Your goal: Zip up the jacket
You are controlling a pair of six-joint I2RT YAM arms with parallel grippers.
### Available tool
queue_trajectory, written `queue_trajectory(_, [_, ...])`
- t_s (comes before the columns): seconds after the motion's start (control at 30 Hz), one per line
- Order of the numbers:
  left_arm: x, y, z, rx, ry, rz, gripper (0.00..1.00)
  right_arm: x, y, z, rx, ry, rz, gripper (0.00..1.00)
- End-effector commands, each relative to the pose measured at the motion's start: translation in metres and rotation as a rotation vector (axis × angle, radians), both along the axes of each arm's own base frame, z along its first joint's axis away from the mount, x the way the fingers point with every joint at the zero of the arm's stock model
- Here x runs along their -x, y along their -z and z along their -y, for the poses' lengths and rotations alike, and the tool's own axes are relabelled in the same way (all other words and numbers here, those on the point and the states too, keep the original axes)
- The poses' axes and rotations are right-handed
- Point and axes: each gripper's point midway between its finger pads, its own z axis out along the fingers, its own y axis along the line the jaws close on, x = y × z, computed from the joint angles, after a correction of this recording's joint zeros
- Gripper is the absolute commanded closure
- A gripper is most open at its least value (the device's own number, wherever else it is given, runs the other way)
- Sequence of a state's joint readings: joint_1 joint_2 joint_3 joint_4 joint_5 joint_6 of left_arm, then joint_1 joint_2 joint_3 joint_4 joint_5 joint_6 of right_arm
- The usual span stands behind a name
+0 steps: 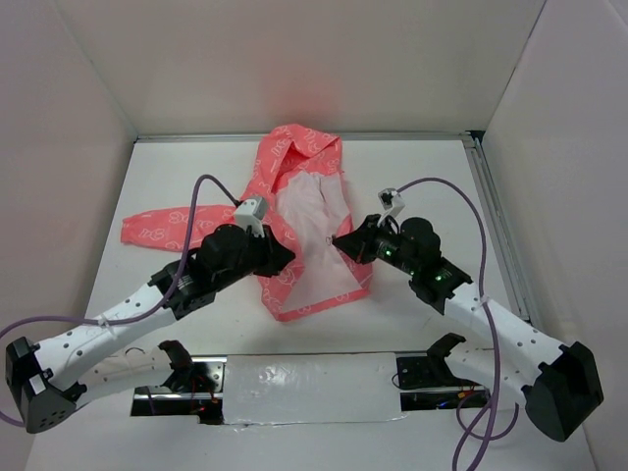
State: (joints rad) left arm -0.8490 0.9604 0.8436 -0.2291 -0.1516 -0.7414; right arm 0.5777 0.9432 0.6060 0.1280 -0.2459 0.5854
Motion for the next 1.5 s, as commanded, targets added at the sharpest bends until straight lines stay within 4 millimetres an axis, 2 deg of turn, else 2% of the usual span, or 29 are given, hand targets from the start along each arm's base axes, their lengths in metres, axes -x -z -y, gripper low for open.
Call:
queue_trajectory(0.0, [-0.014,-0.035,0.01,0.098,0.044,0.136,1.0,0.025,-0.04,-0.014,-0.111,-0.171,0.158,1.0])
queue_trajectory(0.03, [-0.014,-0.038,0.013,0.129,0.078,0.149,1.0,0.031,-0.035,-0.016,-0.114,-0.199,0.168,1.0])
queue_trajectory(0.1, [-0.018,-0.05,0.013,0.192,0.097,0.17,1.0,0.037,-0.038,-0.019,-0.138,-0.243,0.187,1.0])
queue_trajectory(0.13, [-0.013,-0.052,0.019,0.222,0.148,0.171,1.0,0.038,-0.035,-0.021,-0.134,-0.257,0.182,1.0])
queue_trajectory(0.37, [-0.009,-0.048,0.027,0.269,0.239,0.134,1.0,0.046,-0.036,-0.027,-0.163,-0.299,0.196,1.0])
queue_trajectory(0.6, [0.0,-0.057,0.033,0.337,0.286,0.144,1.0,0.048,-0.034,-0.028,-0.178,-0.297,0.219,1.0])
queue_trajectory(0.87, [-0.006,-0.052,0.036,0.322,0.271,0.133,1.0,0.058,-0.036,-0.034,-0.162,-0.354,0.274,1.0])
queue_trajectory(1.03, [-0.01,-0.053,0.032,0.308,0.246,0.154,1.0,0.064,-0.029,-0.032,-0.113,-0.384,0.285,1.0])
queue_trajectory(1.27, [-0.01,-0.056,0.03,0.303,0.248,0.171,1.0,0.072,-0.026,-0.03,-0.088,-0.412,0.292,1.0])
queue_trajectory(1.47, [-0.003,-0.055,0.039,0.302,0.329,0.175,1.0,0.069,-0.029,-0.029,-0.094,-0.39,0.293,1.0])
